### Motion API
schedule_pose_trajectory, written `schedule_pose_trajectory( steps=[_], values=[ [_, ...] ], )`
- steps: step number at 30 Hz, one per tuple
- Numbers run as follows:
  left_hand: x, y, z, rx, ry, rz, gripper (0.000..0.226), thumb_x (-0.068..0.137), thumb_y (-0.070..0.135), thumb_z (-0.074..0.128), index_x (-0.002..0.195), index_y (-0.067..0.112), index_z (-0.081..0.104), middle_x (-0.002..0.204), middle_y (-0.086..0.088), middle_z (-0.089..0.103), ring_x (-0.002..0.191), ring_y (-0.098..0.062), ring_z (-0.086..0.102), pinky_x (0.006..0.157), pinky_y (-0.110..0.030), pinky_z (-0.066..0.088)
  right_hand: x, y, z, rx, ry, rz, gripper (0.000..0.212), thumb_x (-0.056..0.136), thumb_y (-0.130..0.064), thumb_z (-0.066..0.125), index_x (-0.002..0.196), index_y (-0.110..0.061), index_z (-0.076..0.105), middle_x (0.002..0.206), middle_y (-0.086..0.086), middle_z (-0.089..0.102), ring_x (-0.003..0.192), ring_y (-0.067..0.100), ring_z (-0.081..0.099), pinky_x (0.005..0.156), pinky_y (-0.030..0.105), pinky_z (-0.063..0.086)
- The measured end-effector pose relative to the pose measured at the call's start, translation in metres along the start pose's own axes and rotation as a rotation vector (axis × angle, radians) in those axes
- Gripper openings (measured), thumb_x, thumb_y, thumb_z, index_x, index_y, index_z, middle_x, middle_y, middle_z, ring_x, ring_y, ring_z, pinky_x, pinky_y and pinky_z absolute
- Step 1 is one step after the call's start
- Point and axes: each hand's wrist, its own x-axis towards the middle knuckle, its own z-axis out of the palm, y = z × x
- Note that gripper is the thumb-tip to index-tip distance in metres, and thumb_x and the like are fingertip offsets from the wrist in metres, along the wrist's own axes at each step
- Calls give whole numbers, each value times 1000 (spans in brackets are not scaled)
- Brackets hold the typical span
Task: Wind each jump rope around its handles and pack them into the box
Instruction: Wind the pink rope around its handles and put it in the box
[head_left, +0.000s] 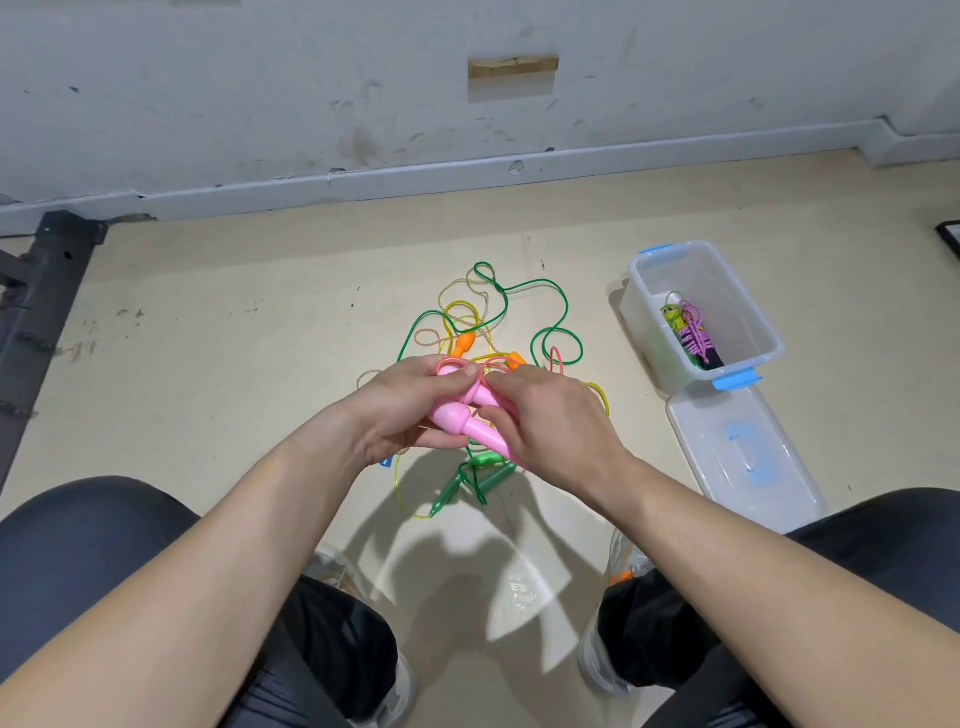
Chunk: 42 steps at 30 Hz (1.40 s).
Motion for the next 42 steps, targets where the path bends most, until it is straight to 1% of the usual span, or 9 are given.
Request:
schedule_pose_trajectory(
  steps=[9, 12, 15, 18, 25, 28, 34, 39, 42],
  values=[
    [-4, 1, 4, -39, 97, 93, 23, 96, 18, 68, 119, 20, 65, 98, -9, 65, 71, -26, 69, 71, -45, 64, 7, 8, -2, 80, -95, 36, 13, 94, -38, 61, 91, -25, 61, 76, -9, 45, 76, 15, 38, 60, 33, 26],
    [-4, -1, 5, 10, 99, 148, 18, 98, 17, 66, 115, 20, 67, 92, -8, 63, 65, -21, 67, 64, -39, 64, 8, 10, -1, 161, -120, 49, 19, 91, -34, 64, 78, -31, 51, 67, -9, 44, 73, 16, 40, 58, 34, 25],
    [-3, -3, 7, 25, 104, 209, 14, 99, 15, 63, 110, 19, 68, 86, -5, 60, 59, -17, 62, 59, -32, 59, 10, 14, -1, 179, -138, 46, 16, 92, -31, 65, 81, -21, 60, 68, -4, 52, 71, 14, 41, 59, 35, 30],
    [0, -6, 5, 56, 127, 248, 9, 97, 16, 66, 105, 15, 69, 87, -5, 62, 62, -18, 63, 60, -33, 60, 12, 19, -2, 280, -154, 46, 22, 97, -27, 58, 80, -15, 66, 67, 0, 54, 74, 13, 43, 65, 34, 35],
    [2, -11, 1, 226, 87, 273, 18, 94, 13, 70, 112, 10, 68, 88, -12, 68, 72, -21, 72, 57, -27, 56, 25, 31, -10, 432, -297, 392, 28, 95, -29, 59, 73, -15, 69, 76, 1, 71, 74, 18, 62, 74, 32, 48],
    [3, -13, 5, 263, 96, 323, 17, 94, 13, 71, 111, 13, 69, 96, -15, 69, 75, -24, 73, 59, -27, 56, 29, 38, -9, 485, -425, 530, 36, 94, -39, 61, 66, -17, 59, 63, 2, 61, 58, 20, 55, 65, 35, 45],
    [2, -10, 6, 245, 148, 377, 16, 94, 12, 70, 111, 14, 70, 94, -13, 68, 76, -26, 74, 64, -33, 61, 31, 48, -22, 339, -502, 485, 61, 99, -55, 48, 52, -17, 54, 52, -1, 43, 47, 17, 36, 54, 31, 28],
    [5, -11, 4, 225, 267, 406, 16, 93, 12, 72, 108, 18, 71, 105, -19, 69, 78, -31, 75, 72, -43, 64, 28, 45, -19, 818, -419, 625, 22, 103, -19, 48, 86, -11, 59, 60, 4, 41, 39, 14, 34, 41, 20, 27],
    [9, -13, 7, 228, 467, 452, 16, 84, 32, 75, 100, 35, 73, 95, 2, 73, 84, -29, 74, 82, -52, 60, 23, 17, -18, 920, -231, 692, 8, 95, -7, 47, 95, -7, 56, 60, 5, 56, 40, 18, 49, 42, 23, 38]
  ],
)
